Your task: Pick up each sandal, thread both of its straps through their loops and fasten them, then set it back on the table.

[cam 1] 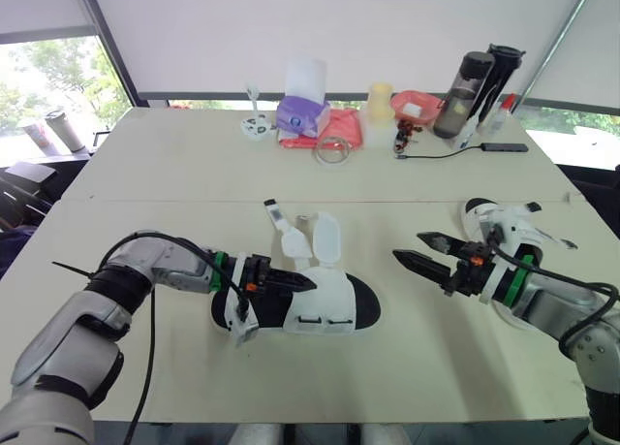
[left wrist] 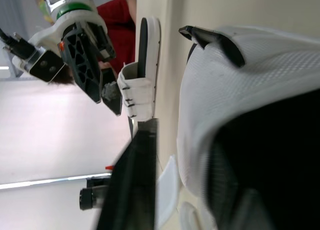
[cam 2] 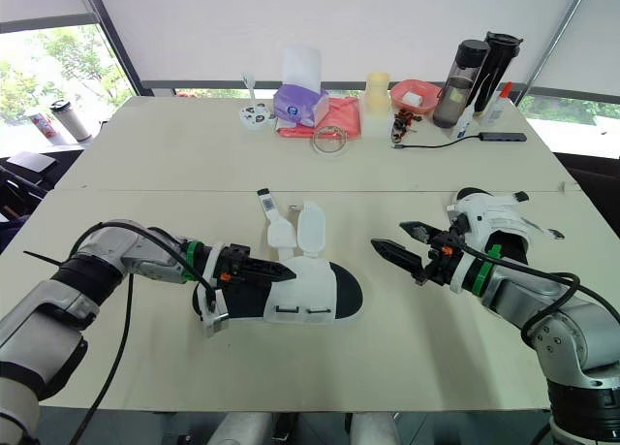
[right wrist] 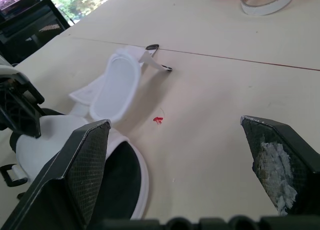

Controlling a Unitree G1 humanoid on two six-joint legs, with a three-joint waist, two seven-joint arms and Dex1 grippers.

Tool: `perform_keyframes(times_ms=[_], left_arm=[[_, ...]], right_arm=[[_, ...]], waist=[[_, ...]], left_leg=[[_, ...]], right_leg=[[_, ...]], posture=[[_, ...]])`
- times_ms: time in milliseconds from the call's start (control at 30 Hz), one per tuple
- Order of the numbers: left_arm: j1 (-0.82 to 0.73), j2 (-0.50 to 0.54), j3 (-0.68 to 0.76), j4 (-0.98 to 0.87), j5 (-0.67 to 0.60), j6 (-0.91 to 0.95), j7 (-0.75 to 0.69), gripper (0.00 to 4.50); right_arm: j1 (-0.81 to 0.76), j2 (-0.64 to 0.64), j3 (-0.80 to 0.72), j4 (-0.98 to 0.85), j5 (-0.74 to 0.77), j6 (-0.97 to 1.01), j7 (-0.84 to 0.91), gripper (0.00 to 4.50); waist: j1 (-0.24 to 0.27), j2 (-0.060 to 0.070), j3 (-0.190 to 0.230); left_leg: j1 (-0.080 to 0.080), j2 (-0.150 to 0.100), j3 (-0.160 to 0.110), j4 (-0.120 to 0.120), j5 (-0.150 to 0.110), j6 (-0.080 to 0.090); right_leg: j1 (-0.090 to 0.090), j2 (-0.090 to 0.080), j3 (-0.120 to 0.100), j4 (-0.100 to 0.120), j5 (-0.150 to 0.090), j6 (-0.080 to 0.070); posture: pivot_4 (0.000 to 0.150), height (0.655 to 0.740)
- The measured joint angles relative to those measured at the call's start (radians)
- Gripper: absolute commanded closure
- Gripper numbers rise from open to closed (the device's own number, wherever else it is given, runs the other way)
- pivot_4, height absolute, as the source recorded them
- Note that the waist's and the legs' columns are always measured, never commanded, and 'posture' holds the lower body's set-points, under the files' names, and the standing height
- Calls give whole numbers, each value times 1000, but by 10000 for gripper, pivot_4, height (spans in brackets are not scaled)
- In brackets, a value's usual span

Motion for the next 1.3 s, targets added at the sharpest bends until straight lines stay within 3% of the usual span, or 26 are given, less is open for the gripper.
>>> perform_keyframes(times_ms=[133,533,867,967,1100,1167,1300], left_arm=[[8,-6,2,2,-18,16,-19,1200],[47,50,14,34,-130,18,-117,520],[309,218,94,-138,-511,175,-313,520],[394,241,137,-223,-643,272,-369,0],[520,266,209,-339,-823,438,-451,0],[608,281,236,-434,-1006,654,-540,0],[658,283,308,-585,-1297,1050,-670,0]], right_arm=[[0,0,5,0,0,0,0,0],[10,-64,28,-26,-12,0,68,0],[13,-170,172,-58,-120,-46,235,0],[4,-168,190,-53,-141,-74,264,12253],[-13,-166,219,-41,-192,-142,309,34152],[-23,-166,261,-29,-245,-200,341,44403],[-36,-159,329,-1,-323,-282,389,44403]], waist=[[0,0,0],[-2,0,0],[-1,1,-1],[-1,1,-1],[-3,2,-1],[-9,2,-1],[-7,3,0]], left_leg=[[0,0,0,0,0,0],[0,0,0,0,0,0],[1,1,0,0,0,0],[1,2,0,0,0,0],[1,2,0,0,0,0],[1,3,0,0,0,0],[1,3,-1,0,0,0]], right_leg=[[0,0,0,0,0,0],[0,0,0,0,0,0],[0,-1,0,-1,0,-1],[0,-2,0,-1,0,-1],[0,-1,0,-1,0,-1],[0,0,0,-1,0,-2],[0,0,0,-1,-2,-5]], posture=[[1500,7400],[1500,7400],[1500,7400],[1500,7400],[1500,7400],[1500,7400],[1500,7400]])
